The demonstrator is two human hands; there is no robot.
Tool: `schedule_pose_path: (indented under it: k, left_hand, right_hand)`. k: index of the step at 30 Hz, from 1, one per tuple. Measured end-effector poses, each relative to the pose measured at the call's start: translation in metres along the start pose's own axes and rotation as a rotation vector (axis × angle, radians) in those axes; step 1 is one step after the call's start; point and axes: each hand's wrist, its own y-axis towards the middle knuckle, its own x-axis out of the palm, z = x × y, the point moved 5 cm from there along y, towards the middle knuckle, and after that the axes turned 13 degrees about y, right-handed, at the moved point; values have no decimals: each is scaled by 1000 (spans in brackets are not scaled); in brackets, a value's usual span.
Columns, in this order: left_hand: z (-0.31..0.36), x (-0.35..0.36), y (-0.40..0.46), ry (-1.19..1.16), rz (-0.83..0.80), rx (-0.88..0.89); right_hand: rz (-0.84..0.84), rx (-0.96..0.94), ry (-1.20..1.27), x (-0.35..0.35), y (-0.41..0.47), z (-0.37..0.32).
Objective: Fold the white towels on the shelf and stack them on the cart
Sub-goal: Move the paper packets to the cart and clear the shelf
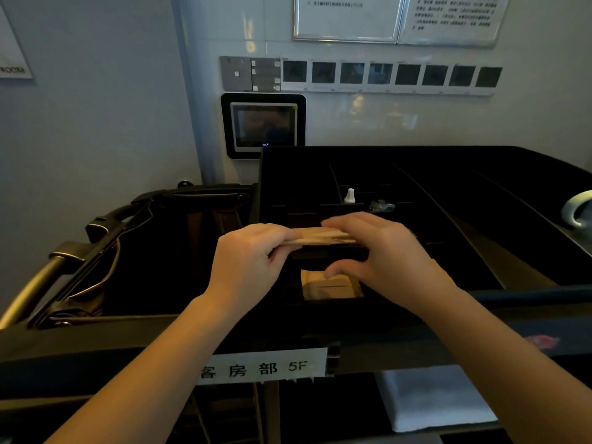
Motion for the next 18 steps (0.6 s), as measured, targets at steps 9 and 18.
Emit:
schedule_pose_path:
  k: [9,18]
  left_hand:
    - [16,16,-3,25,-61,112]
    - [14,63,18,314,-491,252]
  right_hand:
    - [89,-206,-236,-8,-17,-3]
    - [-264,36,-302,16,-3,28]
